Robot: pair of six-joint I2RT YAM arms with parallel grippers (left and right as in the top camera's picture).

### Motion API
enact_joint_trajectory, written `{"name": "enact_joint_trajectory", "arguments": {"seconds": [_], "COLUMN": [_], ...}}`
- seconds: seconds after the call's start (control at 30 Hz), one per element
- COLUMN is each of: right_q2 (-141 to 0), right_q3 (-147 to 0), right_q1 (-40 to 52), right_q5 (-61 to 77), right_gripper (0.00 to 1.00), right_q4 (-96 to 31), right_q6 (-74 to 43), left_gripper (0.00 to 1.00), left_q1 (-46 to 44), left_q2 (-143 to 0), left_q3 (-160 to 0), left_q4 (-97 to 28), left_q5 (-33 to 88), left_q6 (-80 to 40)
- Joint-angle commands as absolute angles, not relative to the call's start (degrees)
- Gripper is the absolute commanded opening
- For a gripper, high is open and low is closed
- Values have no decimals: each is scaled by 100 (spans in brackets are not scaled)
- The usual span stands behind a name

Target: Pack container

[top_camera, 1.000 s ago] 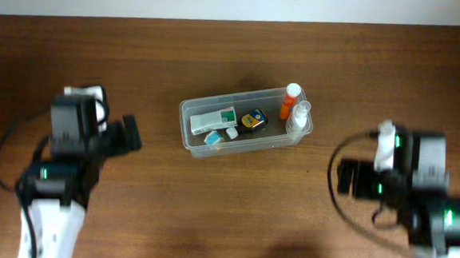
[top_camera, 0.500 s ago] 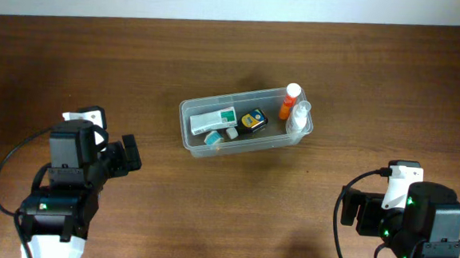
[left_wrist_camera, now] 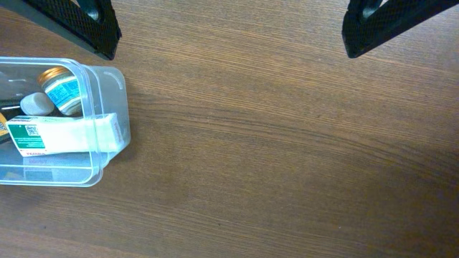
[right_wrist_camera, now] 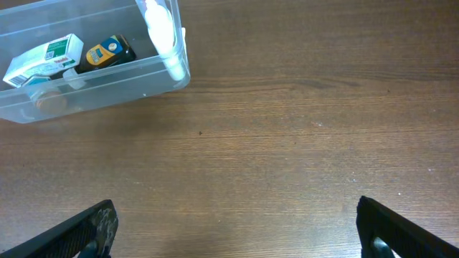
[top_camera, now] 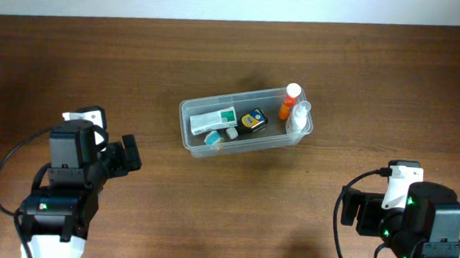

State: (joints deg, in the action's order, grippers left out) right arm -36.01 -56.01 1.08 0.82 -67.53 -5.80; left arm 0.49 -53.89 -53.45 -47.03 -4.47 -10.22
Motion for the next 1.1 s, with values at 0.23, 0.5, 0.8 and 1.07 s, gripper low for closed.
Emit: {"name": "enact_joint_trajectory", "arguments": {"seconds": [0.23,0.5,0.8,1.07], "right_q2": [-2095,-154,-25,-23], "right_q3": [-4764,-3120,-1704,-434], "right_q1": [-82,-82,-71,-86], "right_q5": [-58,97,233,165], "right_gripper": [98,98,98,98], "right_q4": [-5979,-4713,-2117,43], "right_q6": [-322,-215,40,432], "left_gripper": [99,99,99,99], "left_q1": [49,49,49,49], "left_q2": [-5393,-5393,-5393,-5393], "left_q3": [-5295,-5295,-5295,-5295], "left_q4": [-4676,-4676,-4676,-4676], "left_q5": [-384,-384,-384,-381], "left_q6": [-932,-932,-932,-932]}}
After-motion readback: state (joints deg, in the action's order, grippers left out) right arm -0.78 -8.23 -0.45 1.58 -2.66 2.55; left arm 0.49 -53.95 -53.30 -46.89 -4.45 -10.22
